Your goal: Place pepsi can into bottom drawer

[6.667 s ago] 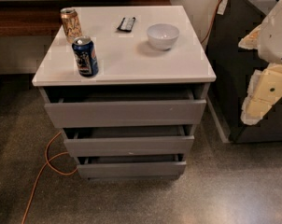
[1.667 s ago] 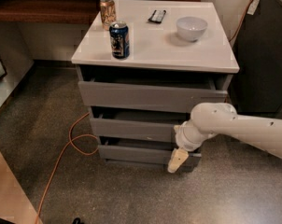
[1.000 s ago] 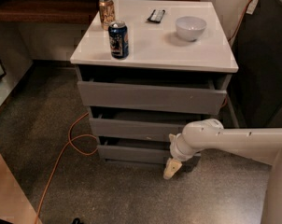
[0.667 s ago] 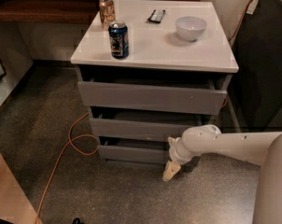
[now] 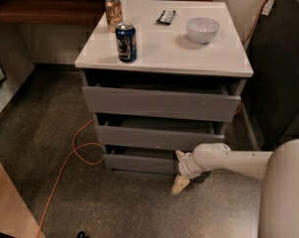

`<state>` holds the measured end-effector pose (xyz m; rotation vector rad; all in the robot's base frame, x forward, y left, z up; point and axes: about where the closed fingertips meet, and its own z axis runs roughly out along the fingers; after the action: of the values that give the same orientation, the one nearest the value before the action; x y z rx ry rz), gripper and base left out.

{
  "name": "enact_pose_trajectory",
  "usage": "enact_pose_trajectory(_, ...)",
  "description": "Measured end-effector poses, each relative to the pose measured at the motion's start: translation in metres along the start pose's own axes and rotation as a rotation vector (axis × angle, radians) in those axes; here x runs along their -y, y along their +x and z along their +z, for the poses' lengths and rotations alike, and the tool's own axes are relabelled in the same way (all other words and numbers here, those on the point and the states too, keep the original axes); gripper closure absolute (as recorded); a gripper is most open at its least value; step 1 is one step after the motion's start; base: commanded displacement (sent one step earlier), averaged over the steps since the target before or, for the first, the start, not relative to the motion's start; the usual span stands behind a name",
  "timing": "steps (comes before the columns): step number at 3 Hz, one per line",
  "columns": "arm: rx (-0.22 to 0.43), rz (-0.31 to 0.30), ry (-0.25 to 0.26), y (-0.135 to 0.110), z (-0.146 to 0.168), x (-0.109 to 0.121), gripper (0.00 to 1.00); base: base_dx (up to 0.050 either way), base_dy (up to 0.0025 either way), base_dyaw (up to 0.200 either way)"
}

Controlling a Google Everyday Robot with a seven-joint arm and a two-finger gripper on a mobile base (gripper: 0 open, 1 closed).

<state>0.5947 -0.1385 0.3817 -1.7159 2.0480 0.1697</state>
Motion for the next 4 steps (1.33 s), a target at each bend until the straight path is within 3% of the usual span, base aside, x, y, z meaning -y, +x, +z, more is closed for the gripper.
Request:
enact_pose_trajectory(1,0.002,-0.02,-0.009,0.018,0.031,0.008,0.0,0.0,0.0,0.0)
enact_pose_trajectory(2,0.034,-0.029,0.03,0.059,0.088,0.037,0.0,0.0,0.0,0.0)
enact_pose_trajectory(4,0.055,-0.03,0.017,0.057,0.098,0.035,0.0,0.0,0.0,0.0)
